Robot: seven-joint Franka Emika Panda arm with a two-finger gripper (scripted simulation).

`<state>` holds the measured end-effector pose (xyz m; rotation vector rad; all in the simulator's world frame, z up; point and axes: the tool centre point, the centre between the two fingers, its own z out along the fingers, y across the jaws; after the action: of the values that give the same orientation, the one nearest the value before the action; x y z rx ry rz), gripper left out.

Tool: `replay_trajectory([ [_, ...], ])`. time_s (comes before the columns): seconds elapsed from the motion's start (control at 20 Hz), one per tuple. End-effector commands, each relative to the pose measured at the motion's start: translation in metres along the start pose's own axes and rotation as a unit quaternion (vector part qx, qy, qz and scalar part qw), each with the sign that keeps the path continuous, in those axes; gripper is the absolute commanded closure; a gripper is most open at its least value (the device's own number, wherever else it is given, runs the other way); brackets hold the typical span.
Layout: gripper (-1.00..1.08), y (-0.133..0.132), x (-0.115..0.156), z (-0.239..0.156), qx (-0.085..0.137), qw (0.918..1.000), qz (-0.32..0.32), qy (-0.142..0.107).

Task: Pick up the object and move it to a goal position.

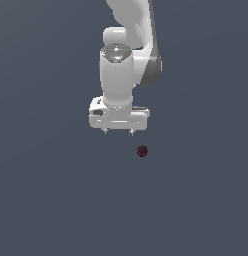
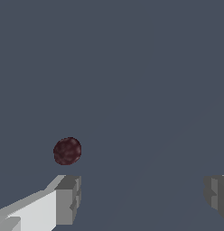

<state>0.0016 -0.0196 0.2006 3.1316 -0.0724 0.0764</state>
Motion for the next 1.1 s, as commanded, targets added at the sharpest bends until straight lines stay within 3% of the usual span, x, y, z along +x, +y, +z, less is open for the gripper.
replay_trajectory([
  [0.0,-0.92,0.000,0.000,0.000,0.000,1.0000,0.000,0.000],
  [0.75,-0.92,-0.003,-0.008,0.016,0.014,0.9997,0.009,-0.017],
  [1.05,-0.92,-0.023,-0.008,0.036,0.011,0.9997,-0.009,-0.019],
])
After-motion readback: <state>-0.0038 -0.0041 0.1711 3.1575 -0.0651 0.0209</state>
